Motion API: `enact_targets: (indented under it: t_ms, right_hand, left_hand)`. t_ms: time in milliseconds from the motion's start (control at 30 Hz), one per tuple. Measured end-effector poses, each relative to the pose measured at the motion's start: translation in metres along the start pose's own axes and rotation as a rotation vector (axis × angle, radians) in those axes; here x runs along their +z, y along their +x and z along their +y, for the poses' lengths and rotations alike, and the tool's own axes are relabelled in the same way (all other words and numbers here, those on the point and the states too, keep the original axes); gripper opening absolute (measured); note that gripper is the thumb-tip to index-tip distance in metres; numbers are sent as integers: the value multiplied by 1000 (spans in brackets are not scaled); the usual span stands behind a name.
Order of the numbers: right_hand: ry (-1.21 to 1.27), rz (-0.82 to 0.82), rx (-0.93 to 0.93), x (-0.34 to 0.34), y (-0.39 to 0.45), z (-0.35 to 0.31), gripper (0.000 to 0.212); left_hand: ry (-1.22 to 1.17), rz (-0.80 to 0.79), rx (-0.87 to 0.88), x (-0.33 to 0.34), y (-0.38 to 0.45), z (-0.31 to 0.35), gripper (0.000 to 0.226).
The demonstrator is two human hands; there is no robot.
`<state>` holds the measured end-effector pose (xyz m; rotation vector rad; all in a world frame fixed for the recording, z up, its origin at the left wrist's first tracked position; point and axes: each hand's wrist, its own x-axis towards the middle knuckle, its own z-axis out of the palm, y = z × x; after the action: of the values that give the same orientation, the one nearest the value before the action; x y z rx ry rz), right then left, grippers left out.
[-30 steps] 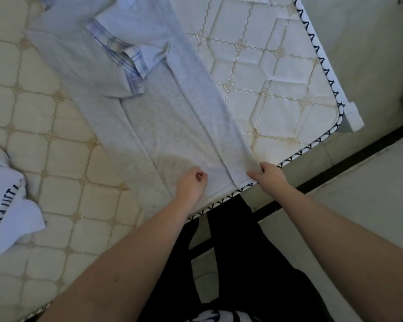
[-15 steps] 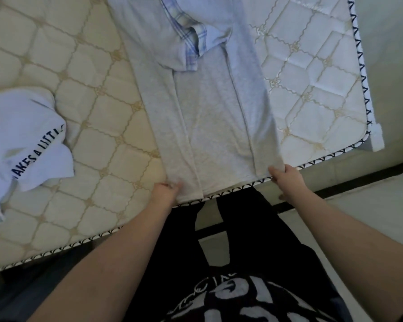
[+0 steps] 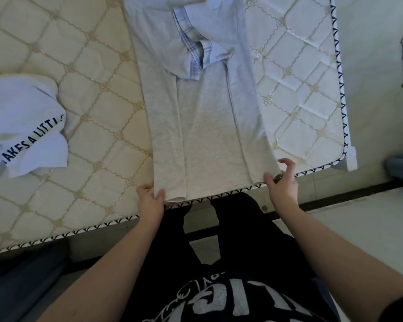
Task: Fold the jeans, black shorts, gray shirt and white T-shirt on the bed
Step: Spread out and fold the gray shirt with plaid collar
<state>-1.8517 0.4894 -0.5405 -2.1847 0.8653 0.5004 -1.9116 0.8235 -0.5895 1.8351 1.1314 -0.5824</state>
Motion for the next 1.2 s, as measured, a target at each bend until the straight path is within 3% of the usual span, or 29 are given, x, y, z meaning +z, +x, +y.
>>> enact_targets:
  t_ms: [133,233,300,367,433,533,633,767,867,1033,1200]
  right_hand:
    - [-105,-154,-142,-12,1,-9,17]
    - [-249,-330,-236,-28,2,-10,42]
    - [-419,-394,-356,-39,2,-11,51]
    - [-573,-307,-475,-50,4,-14,45]
    - [-664,-152,-589,-60,4,-20,32]
    - [-660,18,-769,-72,4,-36,23]
    - [-626,59,-915,-85,4,-56,20]
    - [-691,-173,-1149,-104,8,-72,18]
    - [-841,-320,-1085,-119,7,-75,15]
    - [-941,-391,-1034,-145,1,-75,53]
    - [-1083,-539,-1059,-152,-25,-64,46]
  left_hand:
    - [84,-16,170,-13,-24,17,7]
    - [85,-92,203,-22,-34,26,5]
    - [203,-155,273,-30,-42,31,16]
    - [377,-205,346,-37,-49,34,37]
    - [486,-168,409,-43,-58,40,39]
    - [516,39,511,-49,-72,53,32]
    - [572,203,631,-51,-78,68,23]
    - [730,146,915,-57,-86,80,21]
    - [823,19,1076,-62,-95,79,32]
    - [793,-107,861,-76,-117,69,21]
    - [898,-296,836,-102,-128,63,29]
